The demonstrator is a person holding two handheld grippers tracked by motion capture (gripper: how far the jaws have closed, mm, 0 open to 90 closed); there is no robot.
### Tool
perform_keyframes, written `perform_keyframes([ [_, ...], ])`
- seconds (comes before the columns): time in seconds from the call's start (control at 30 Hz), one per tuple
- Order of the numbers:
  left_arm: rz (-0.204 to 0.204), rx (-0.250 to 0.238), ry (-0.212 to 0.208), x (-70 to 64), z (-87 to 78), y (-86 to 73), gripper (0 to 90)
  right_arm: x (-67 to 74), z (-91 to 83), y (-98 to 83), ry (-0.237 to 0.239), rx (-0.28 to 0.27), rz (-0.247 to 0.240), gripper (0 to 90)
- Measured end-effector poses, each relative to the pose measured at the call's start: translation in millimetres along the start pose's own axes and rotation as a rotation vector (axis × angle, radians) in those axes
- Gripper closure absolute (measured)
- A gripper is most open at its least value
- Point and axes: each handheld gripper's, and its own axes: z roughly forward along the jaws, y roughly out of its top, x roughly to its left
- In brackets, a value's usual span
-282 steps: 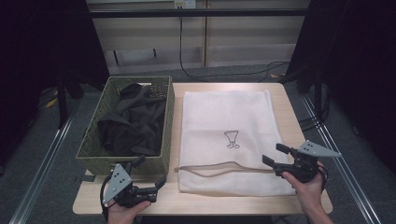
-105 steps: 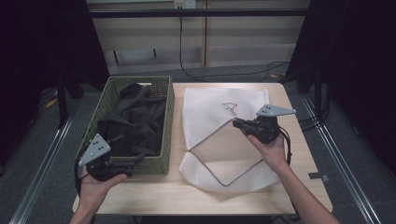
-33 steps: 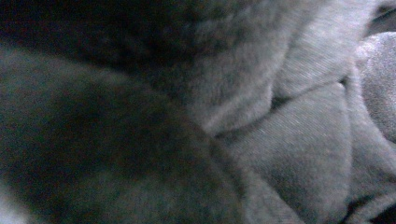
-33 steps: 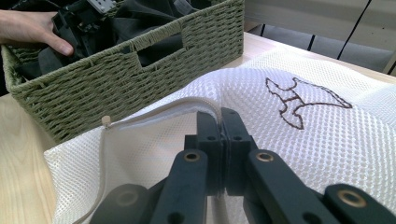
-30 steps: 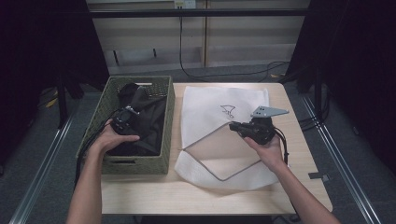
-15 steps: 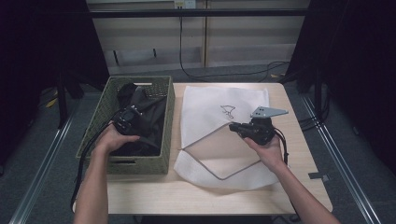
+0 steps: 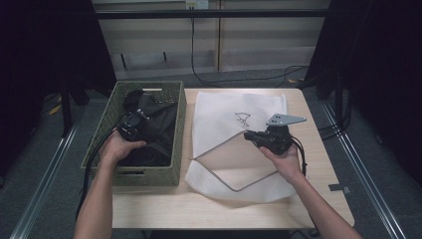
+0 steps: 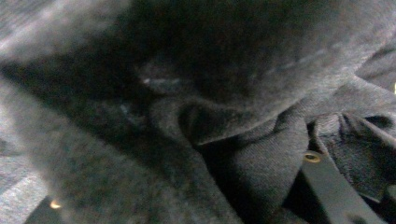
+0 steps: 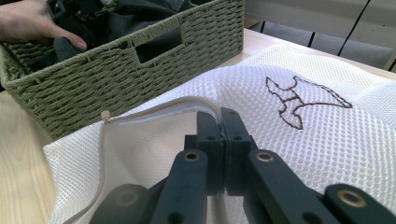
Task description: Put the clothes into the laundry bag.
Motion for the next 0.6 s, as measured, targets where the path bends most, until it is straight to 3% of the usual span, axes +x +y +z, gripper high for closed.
perform_keyframes([
  [0.03, -0.020, -0.019, 0.001, -0.9, -1.0, 0.1, 64.3, -0.2, -0.4, 0.2, -0.002, -0.003, 0.002, 88.6],
  [0.1, -0.011, -0.019, -0.001, 0.9, -6.9, 0.7, 64.7, -0.7, -0.9, 0.5, -0.003, -0.005, 0.007, 88.6],
  [0.23, -0.035, -0.063, 0.013, 2.4, -16.8, -0.5, 64.8, -0.8, -1.6, 0.7, -0.007, -0.009, 0.008, 88.6],
  [0.5, -0.069, -0.179, 0.024, 4.2, -35.2, -9.8, 65.8, -1.3, -2.7, 0.9, -0.012, -0.013, 0.008, 88.6],
  [0.6, -0.087, -0.233, 0.011, 5.6, -44.5, -14.5, 66.2, -0.9, -2.4, 0.8, -0.010, -0.012, 0.008, 88.6],
])
